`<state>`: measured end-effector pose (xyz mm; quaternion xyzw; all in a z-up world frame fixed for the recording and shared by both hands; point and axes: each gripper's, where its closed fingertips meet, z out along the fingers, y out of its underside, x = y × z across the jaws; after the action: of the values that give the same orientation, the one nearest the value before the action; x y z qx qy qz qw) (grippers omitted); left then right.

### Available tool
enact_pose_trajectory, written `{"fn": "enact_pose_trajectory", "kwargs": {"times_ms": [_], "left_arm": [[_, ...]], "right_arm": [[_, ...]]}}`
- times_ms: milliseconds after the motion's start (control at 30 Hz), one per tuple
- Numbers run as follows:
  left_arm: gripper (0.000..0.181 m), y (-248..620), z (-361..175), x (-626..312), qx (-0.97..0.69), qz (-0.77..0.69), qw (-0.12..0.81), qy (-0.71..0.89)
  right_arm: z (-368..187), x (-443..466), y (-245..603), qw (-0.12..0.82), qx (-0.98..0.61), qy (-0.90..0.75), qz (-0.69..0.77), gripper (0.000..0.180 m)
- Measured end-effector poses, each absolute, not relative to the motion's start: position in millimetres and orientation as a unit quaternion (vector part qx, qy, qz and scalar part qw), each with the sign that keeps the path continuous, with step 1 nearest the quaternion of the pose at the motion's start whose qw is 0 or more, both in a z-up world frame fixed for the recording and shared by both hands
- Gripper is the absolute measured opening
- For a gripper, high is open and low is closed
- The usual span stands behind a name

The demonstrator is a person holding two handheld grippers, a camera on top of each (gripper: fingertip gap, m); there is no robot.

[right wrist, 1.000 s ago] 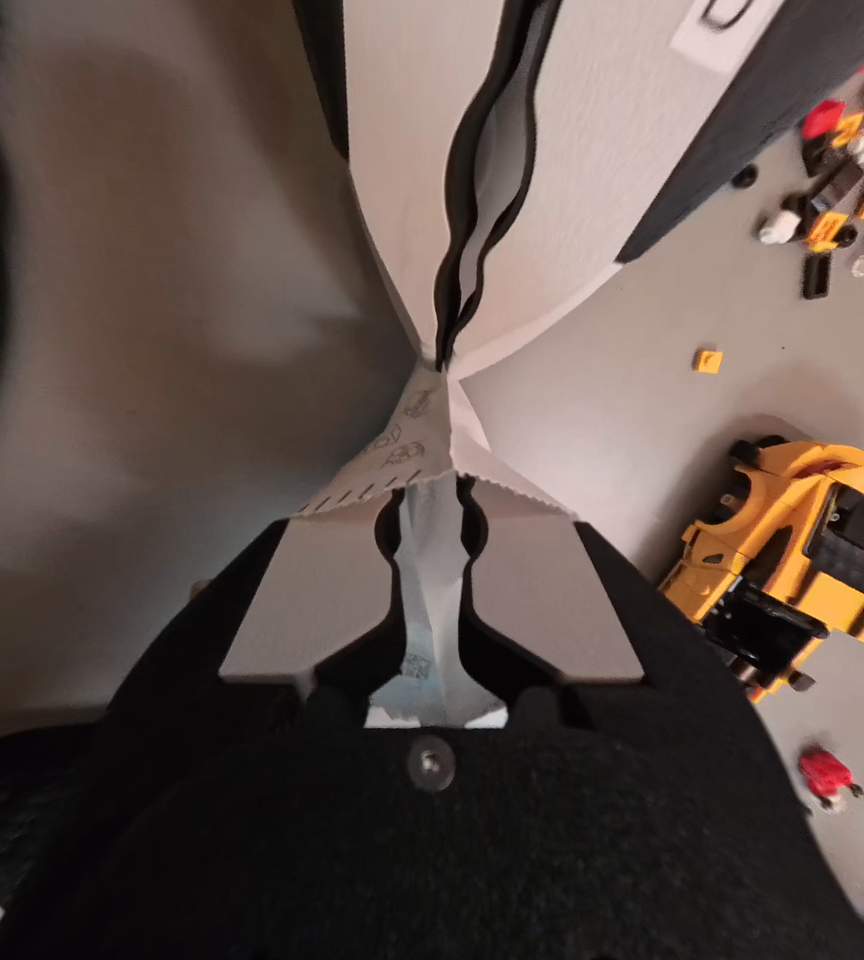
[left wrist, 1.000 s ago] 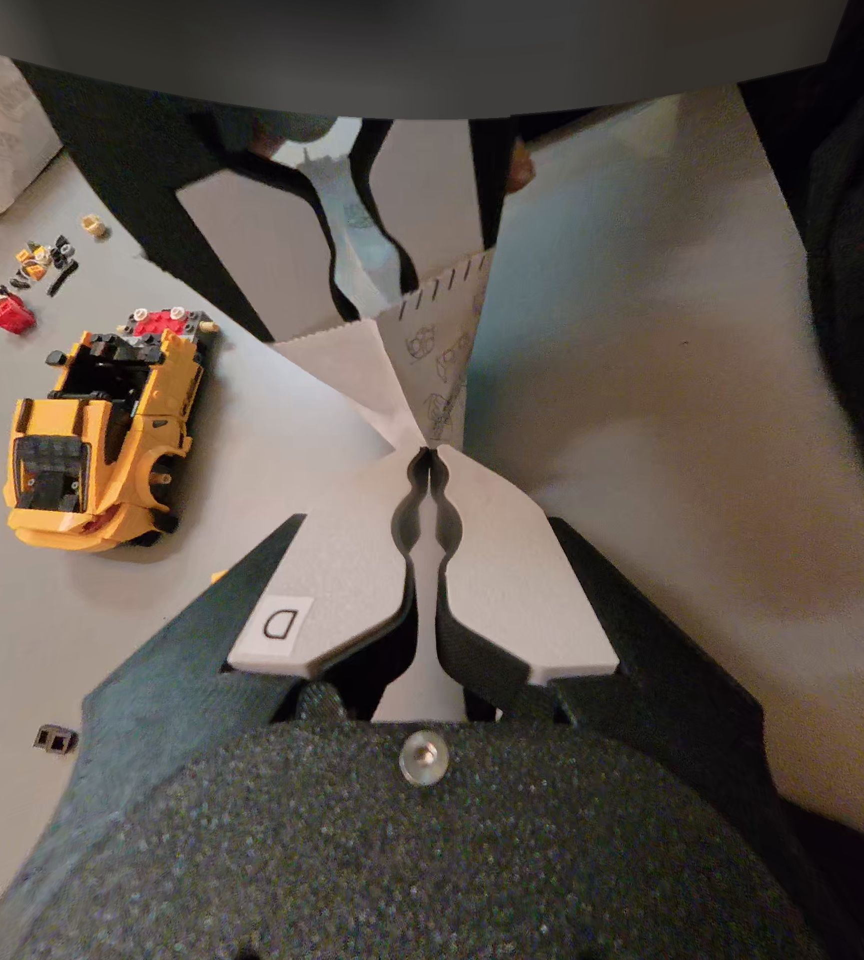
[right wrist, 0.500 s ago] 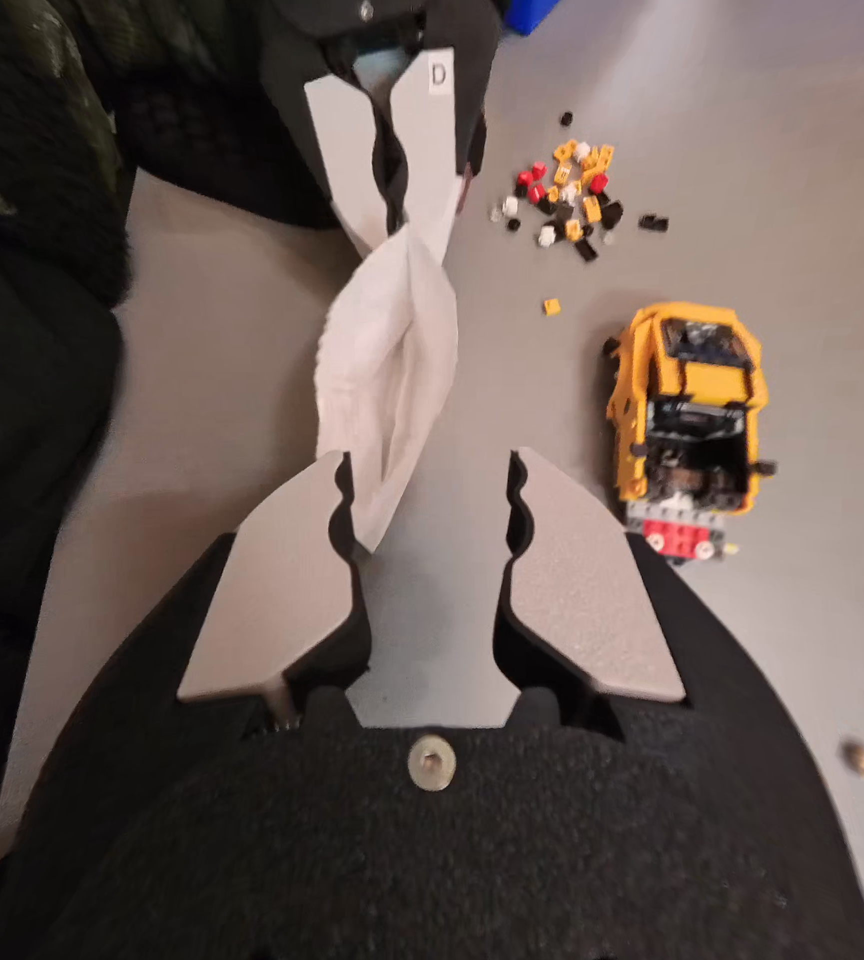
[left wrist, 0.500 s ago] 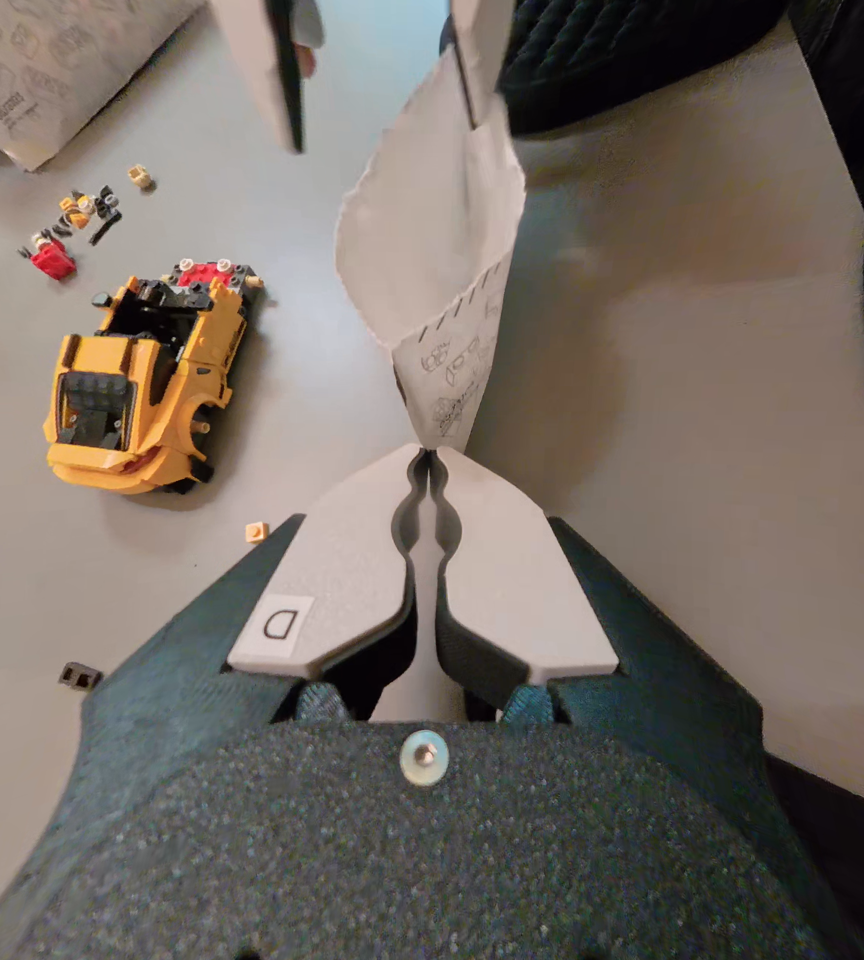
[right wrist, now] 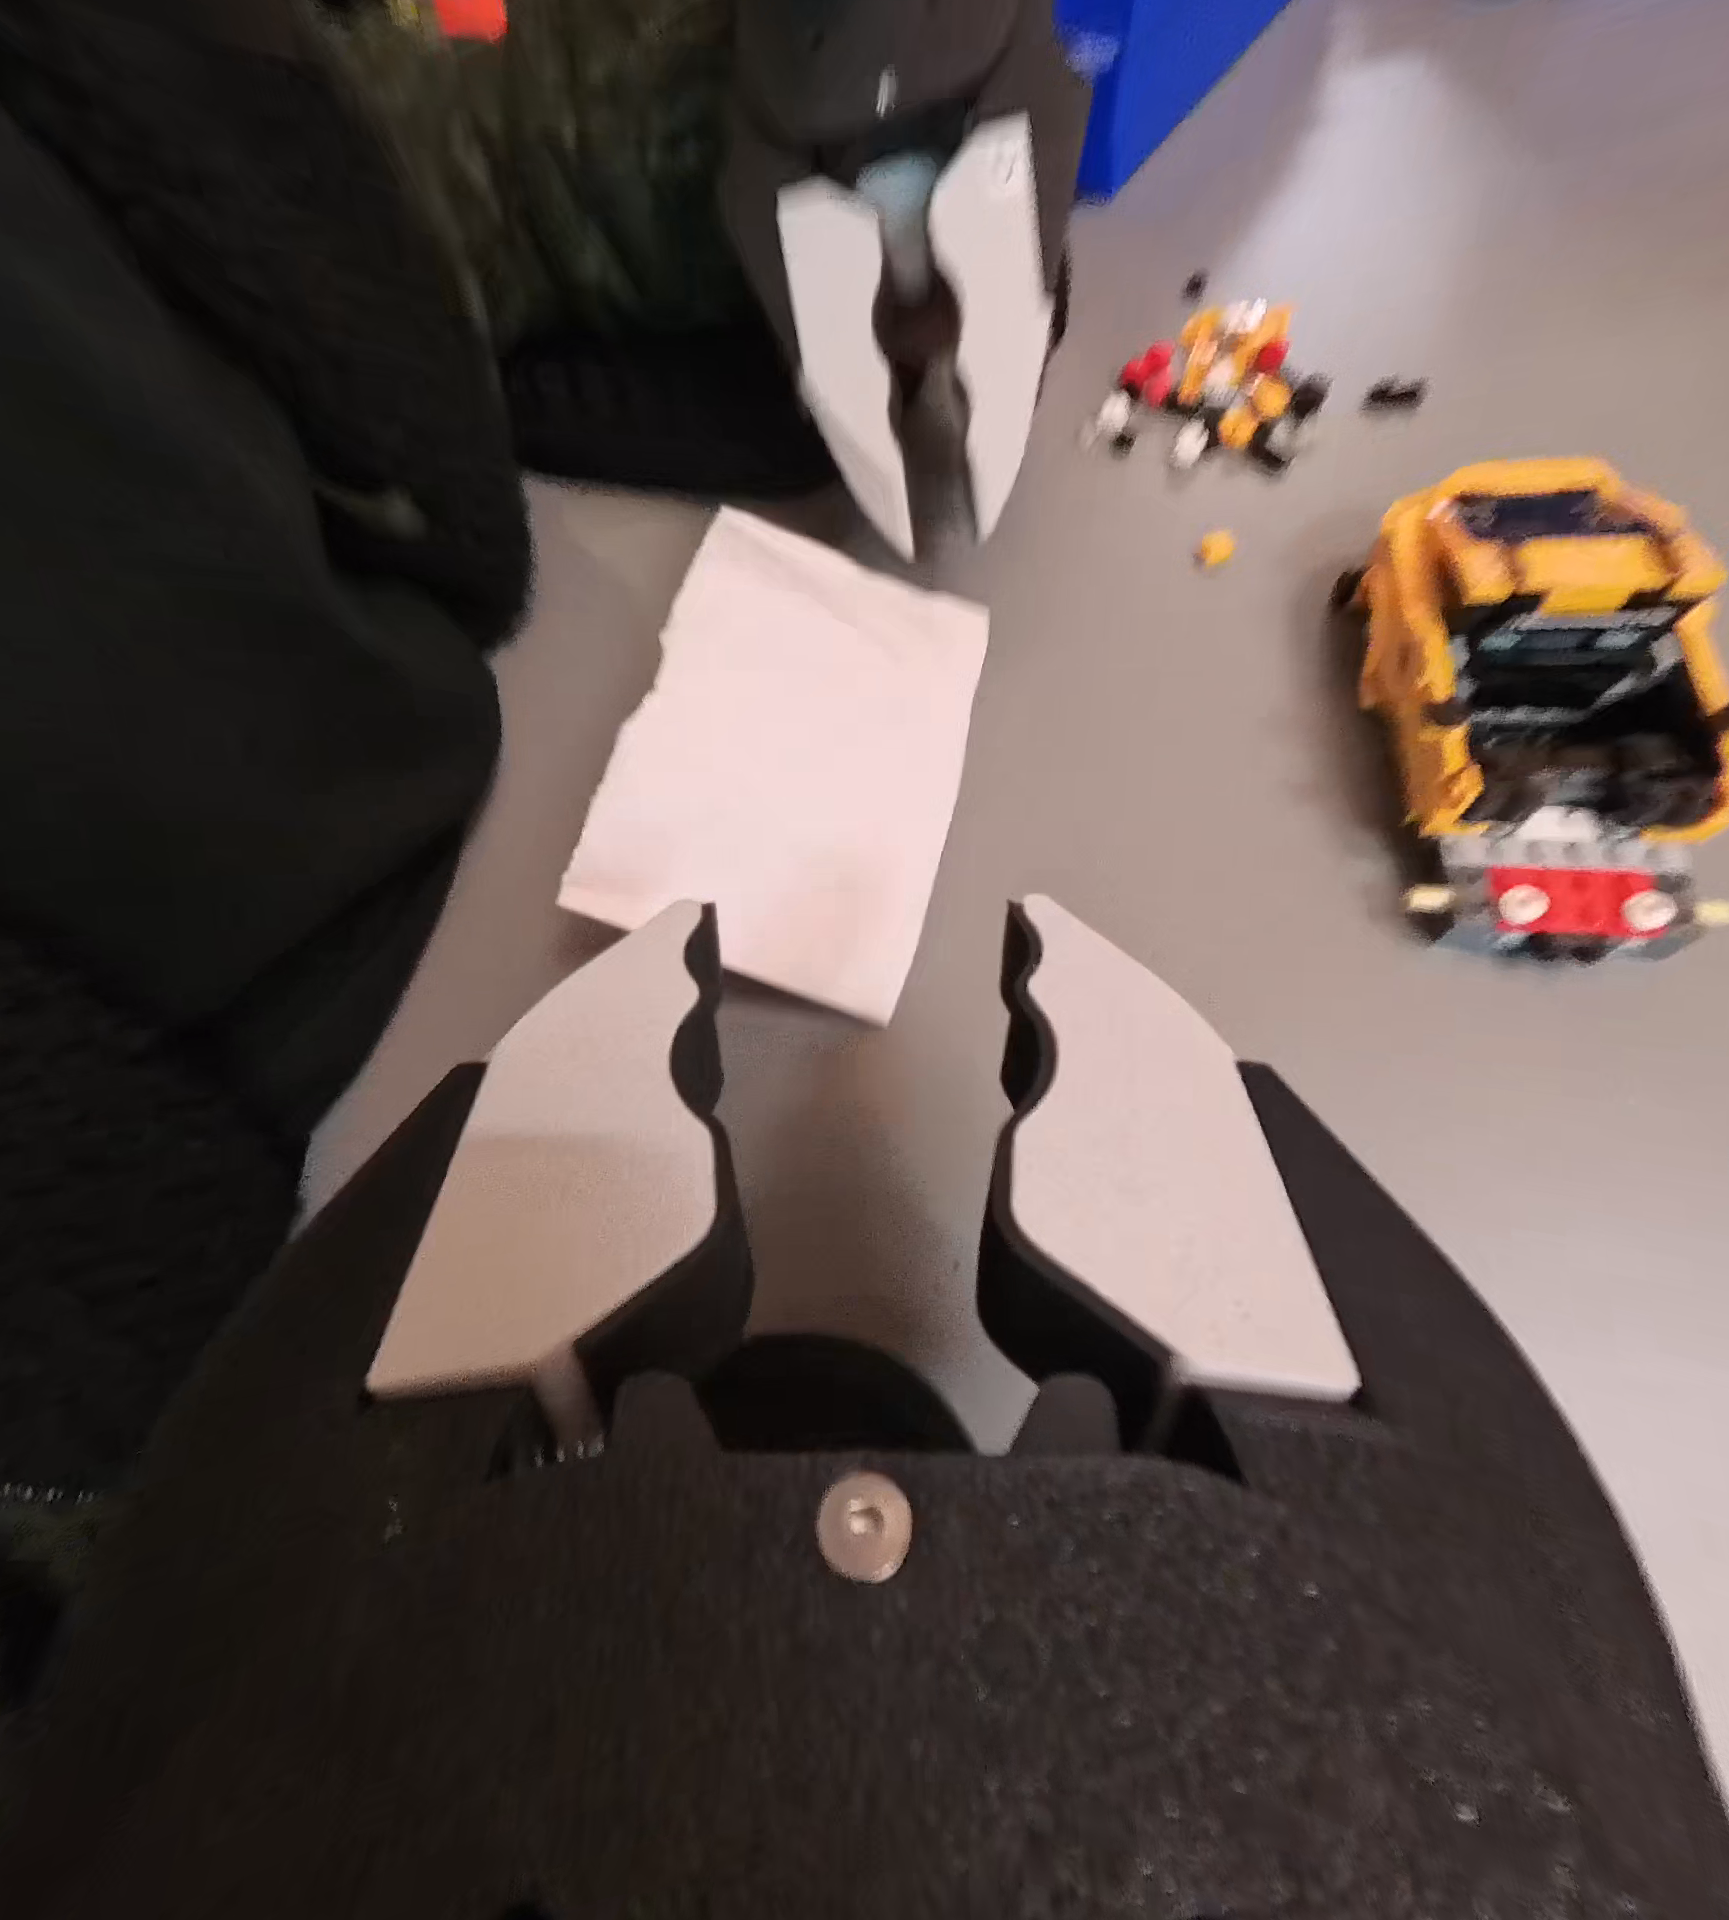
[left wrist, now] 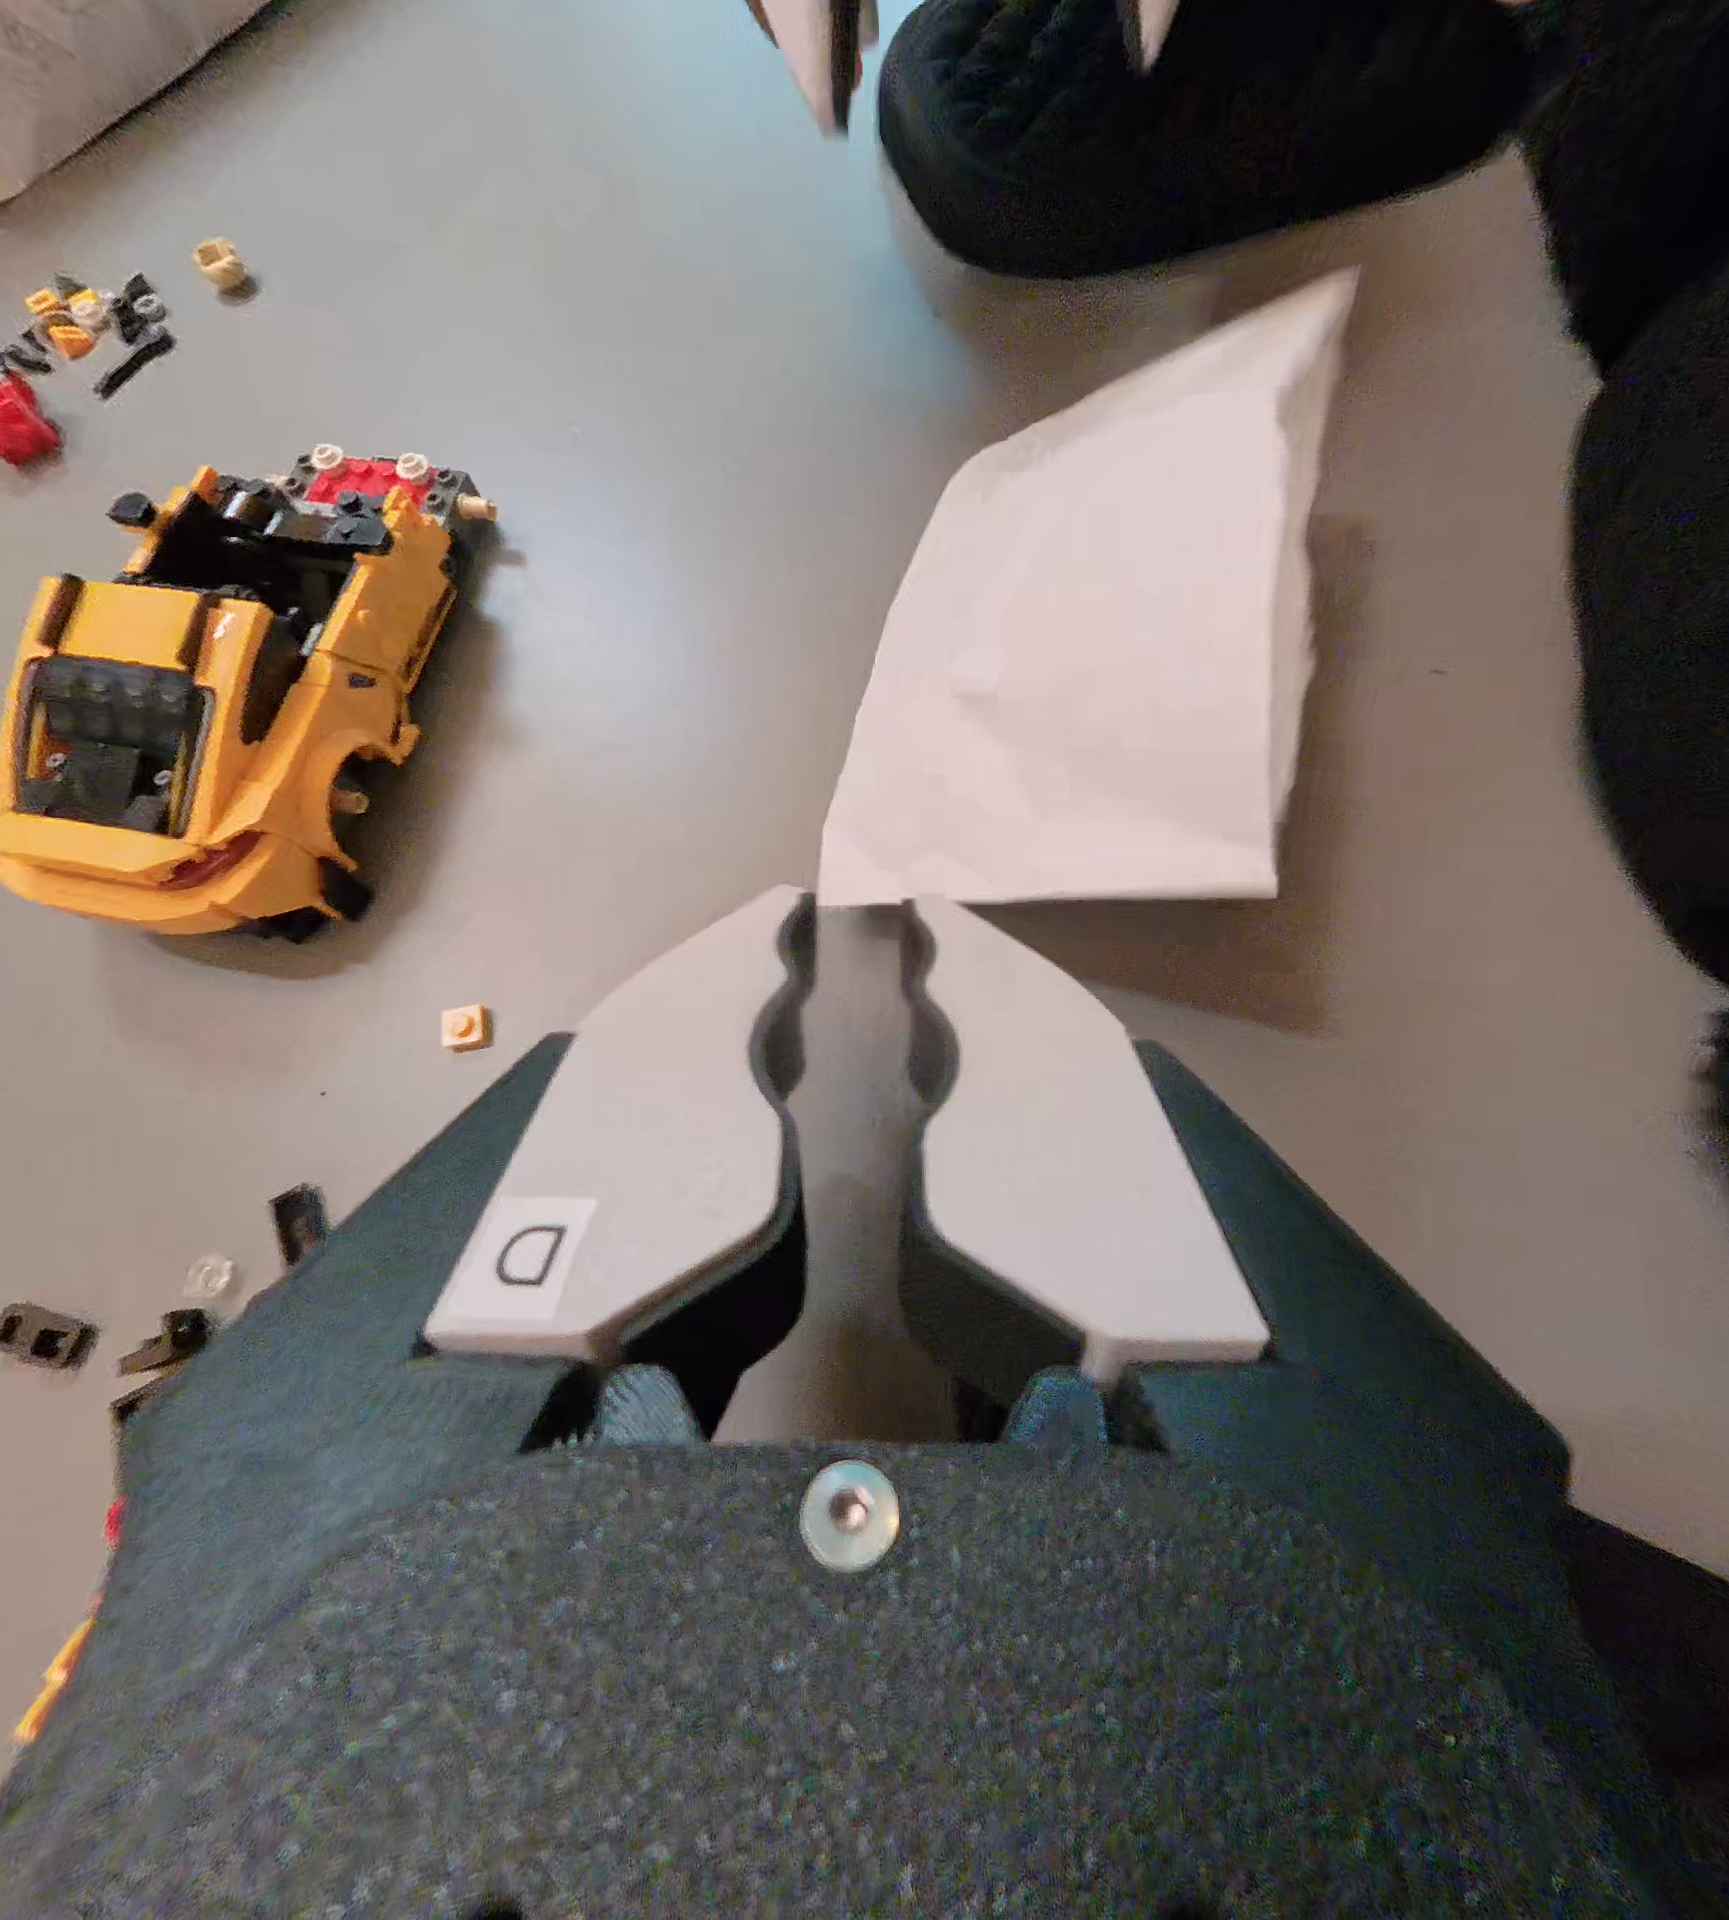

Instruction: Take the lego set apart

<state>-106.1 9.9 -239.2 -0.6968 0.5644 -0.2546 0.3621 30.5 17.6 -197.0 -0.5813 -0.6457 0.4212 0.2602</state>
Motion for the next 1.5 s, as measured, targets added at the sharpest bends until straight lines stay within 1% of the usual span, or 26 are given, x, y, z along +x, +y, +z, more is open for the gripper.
{"fn": "enact_pose_trajectory", "kwargs": {"times_ms": [67,133,200,300,467,500,600,733,933,1100,1133,1200,1233,1367,1500], "left_arm": [[0.023,3.2,-236.4,-104.9,-0.687,-0.265,0.364,0.570],[0.025,-0.8,-237.3,-104.4,-0.678,-0.252,0.367,0.585],[0.026,-3.6,-241.2,-105.0,-0.674,-0.233,0.361,0.601],[0.026,-6.0,-241.4,-108.2,-0.670,-0.224,0.354,0.613],[0.031,-9.9,-251.8,-108.0,-0.670,-0.209,0.333,0.630],[0.032,-11.6,-253.4,-106.5,-0.669,-0.211,0.329,0.632],[0.031,-14.2,-254.8,-102.8,-0.666,-0.208,0.330,0.636],[0.030,-13.8,-254.7,-102.7,-0.663,-0.200,0.338,0.638],[0.023,-10.8,-251.2,-102.5,-0.654,-0.190,0.357,0.639],[0.019,2.3,-246.2,-100.0,-0.647,-0.151,0.398,0.633],[0.016,3.6,-245.0,-99.1,-0.644,-0.146,0.405,0.632],[0.003,3.8,-241.1,-98.1,-0.639,-0.144,0.416,0.631],[0.000,2.7,-237.4,-97.4,-0.636,-0.152,0.422,0.628],[0.000,-0.5,-221.7,-97.9,-0.652,-0.217,0.424,0.590],[0.000,9.4,-212.4,-106.3,-0.700,-0.282,0.408,0.514]], "right_arm": [[-217.0,40.0,6.4,0.232,-0.583,-0.682,0.376,0.052],[-236.7,47.0,-1.2,0.214,-0.585,-0.711,0.327,0.052],[-247.4,47.0,-11.5,0.211,-0.572,-0.732,0.304,0.052],[-249.3,37.6,-26.0,0.228,-0.540,-0.756,0.291,0.052],[-259.0,20.0,-38.8,0.237,-0.492,-0.801,0.245,0.066],[-261.5,17.1,-38.5,0.240,-0.486,-0.808,0.232,0.066],[-262.4,10.8,-41.4,0.239,-0.468,-0.817,0.237,0.055],[-255.2,10.2,-45.6,0.222,-0.467,-0.808,0.282,0.026],[-229.5,7.7,-29.0,0.218,-0.517,-0.734,0.382,0.014],[-217.5,7.0,-20.9,0.211,-0.529,-0.694,0.441,0.008],[-214.1,6.8,-20.4,0.205,-0.529,-0.685,0.457,0.007],[-205.0,6.6,-20.7,0.188,-0.528,-0.663,0.496,0.006],[-199.5,6.2,-19.5,0.182,-0.529,-0.648,0.517,0.005],[-188.0,3.4,-4.8,0.165,-0.556,-0.584,0.567,0.004],[-189.4,-0.7,19.3,0.201,-0.595,-0.545,0.555,0.008]]}}
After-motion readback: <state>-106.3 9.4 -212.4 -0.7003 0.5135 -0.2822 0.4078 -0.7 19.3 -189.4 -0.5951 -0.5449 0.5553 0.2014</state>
